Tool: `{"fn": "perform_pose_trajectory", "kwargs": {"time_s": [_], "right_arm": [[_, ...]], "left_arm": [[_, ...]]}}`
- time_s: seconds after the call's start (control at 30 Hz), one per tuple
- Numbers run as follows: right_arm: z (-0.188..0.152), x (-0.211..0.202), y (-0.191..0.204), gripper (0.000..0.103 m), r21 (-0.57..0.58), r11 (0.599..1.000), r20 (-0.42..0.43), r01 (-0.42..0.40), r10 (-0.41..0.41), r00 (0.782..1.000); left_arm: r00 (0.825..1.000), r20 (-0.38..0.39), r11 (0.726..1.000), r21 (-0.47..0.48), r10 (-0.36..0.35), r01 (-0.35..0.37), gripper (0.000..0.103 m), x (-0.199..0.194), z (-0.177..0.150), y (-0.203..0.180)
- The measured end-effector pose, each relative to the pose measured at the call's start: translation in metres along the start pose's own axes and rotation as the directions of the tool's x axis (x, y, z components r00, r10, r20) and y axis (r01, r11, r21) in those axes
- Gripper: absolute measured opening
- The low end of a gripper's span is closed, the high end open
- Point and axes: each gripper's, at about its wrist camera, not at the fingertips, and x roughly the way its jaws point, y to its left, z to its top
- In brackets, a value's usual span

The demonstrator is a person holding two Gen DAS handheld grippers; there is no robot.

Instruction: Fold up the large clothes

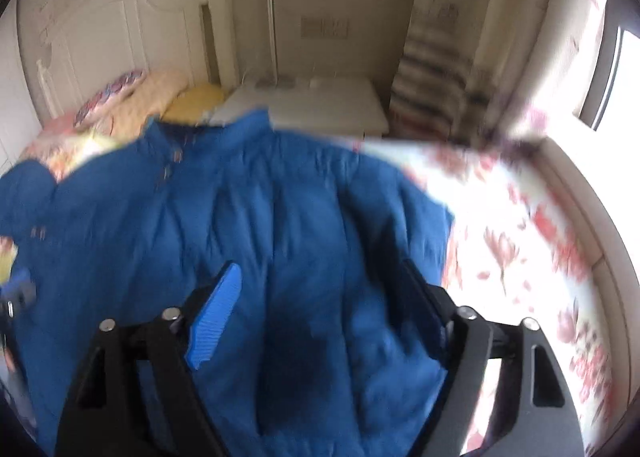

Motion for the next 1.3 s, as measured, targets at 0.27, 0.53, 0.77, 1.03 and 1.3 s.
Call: {"fn": "perform_pose_trajectory", "kwargs": {"time_s": [0.27, 0.53, 0.77, 1.03, 1.3], "right_arm": [[0.034, 0.098, -0.006, 0.092, 0.067, 0.997, -0.167, 0.036, -0.024, 0.986], [0.018, 0.03, 0.061, 0.093, -0.004, 0.996, -0.055, -0.094, 0.093, 0.994], [-0.01, 0.051, 0.114, 0.099, -0.174, 0.978, -0.17, -0.117, 0.087, 0.982], [-0.047, 0.001, 0.108, 0.1, -0.191, 0.967, -0.149, -0.171, 0.144, 0.978], [-0.065, -0.034, 0.081, 0.1, -0.144, 0.981, -0.054, -0.129, 0.122, 0.991]], "left_arm": [[1.0, -0.004, 1.0, -0.007, -0.006, 0.006, 0.087, 0.0, 0.0, 0.002], [0.999, -0.016, 0.999, 0.03, 0.039, -0.038, 0.087, 0.002, 0.001, -0.006], [0.999, -0.001, 0.999, 0.024, 0.048, -0.048, 0.087, -0.002, 0.0, -0.004], [0.997, -0.002, 0.996, 0.044, 0.075, -0.075, 0.087, -0.002, -0.001, -0.008], [0.99, 0.049, 0.991, -0.013, 0.132, -0.131, 0.087, -0.021, 0.001, 0.005]]}}
